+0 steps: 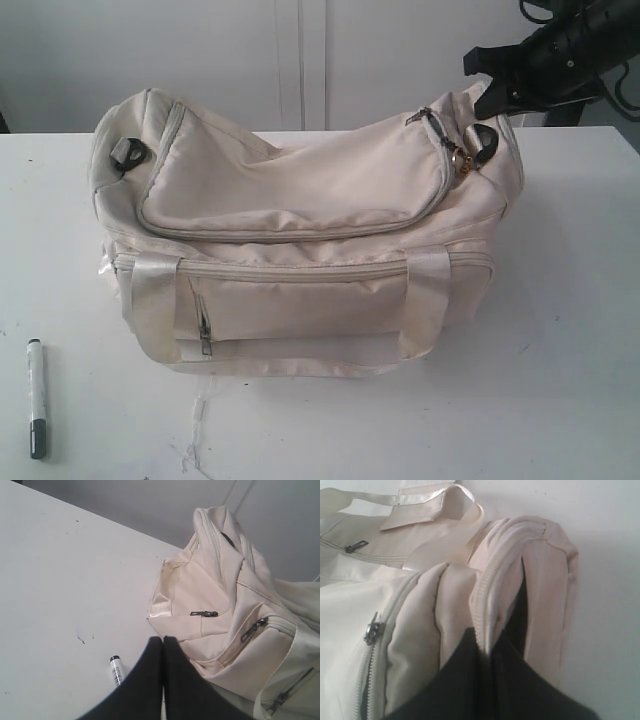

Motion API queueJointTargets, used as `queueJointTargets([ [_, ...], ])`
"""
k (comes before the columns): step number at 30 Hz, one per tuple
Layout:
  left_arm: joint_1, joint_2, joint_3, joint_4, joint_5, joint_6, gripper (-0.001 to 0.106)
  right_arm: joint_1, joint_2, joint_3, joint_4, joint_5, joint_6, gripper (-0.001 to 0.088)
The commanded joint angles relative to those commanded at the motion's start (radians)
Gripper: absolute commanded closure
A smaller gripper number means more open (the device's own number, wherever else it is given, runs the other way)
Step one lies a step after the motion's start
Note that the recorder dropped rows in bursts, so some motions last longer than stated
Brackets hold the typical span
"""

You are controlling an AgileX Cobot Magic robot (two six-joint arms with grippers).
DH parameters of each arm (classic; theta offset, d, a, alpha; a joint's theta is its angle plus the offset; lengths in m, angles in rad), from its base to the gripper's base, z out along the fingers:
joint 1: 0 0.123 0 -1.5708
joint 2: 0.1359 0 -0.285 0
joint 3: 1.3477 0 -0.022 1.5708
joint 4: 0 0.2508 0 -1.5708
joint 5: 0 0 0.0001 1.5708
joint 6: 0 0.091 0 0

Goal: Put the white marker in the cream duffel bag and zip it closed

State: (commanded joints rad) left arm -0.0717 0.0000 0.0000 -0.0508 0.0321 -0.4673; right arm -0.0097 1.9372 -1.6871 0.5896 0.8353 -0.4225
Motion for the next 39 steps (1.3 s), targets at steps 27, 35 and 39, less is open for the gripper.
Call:
queueJointTargets([
  [27,0.000,0.449,-0.446,0.029,0.181,0.294,0.105,0.000,-0.002,0.000,0.002,0.027,0.000,0.0868],
  [35,0.000,0.646,-0.603,-0.063,0.308,0.433,0.105,0.000,-0.002,0.000,0.002,0.027,0.000,0.0868],
  [39,0.000,0.728,-0.668,-0.165,0.364,0.564,0.105,0.000,-0.002,0.000,0.002,0.027,0.000,0.0868],
])
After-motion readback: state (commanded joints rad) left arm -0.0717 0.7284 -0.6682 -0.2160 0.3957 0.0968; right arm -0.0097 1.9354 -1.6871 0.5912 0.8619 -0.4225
